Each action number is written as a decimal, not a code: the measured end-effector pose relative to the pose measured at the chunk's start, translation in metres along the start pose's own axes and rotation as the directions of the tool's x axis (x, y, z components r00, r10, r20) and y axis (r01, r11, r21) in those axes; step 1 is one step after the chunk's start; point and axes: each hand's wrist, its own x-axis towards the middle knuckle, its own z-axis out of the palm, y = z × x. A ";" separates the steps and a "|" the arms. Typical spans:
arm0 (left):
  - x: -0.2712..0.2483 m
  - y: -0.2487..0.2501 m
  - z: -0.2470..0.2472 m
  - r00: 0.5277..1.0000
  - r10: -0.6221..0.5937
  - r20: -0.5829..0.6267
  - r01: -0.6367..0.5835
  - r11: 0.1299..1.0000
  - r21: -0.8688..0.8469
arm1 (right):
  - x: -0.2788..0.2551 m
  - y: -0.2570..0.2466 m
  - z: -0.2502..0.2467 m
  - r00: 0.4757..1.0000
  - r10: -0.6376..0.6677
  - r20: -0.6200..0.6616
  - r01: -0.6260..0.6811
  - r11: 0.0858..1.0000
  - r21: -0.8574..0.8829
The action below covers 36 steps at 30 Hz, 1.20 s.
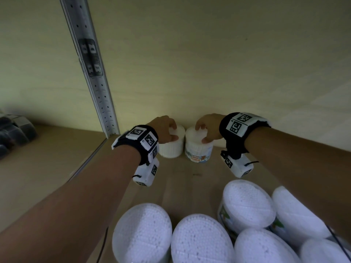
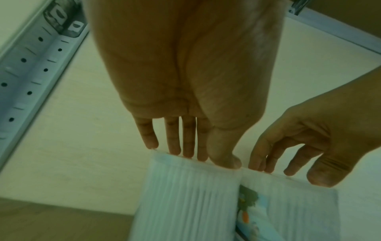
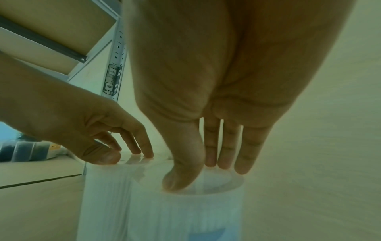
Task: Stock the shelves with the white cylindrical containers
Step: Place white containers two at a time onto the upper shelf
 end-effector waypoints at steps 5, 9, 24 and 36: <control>0.000 0.000 0.000 1.000 0.000 0.004 0.000 1.000 0.004 | 0.001 0.000 -0.002 0.999 -0.037 0.004 0.037 0.999 -0.002; 0.001 0.000 0.000 1.000 0.002 0.002 -0.002 1.000 0.006 | 0.003 0.002 -0.002 0.999 -0.043 -0.001 0.043 0.999 -0.020; 0.014 -0.007 -0.012 0.992 0.059 0.112 -0.045 0.991 -0.123 | 0.010 -0.005 0.001 1.000 0.008 0.021 -0.006 0.997 -0.080; 0.017 -0.002 -0.001 0.997 0.020 0.069 -0.024 0.998 0.057 | 0.008 -0.007 -0.004 1.000 -0.023 0.007 0.024 0.992 -0.123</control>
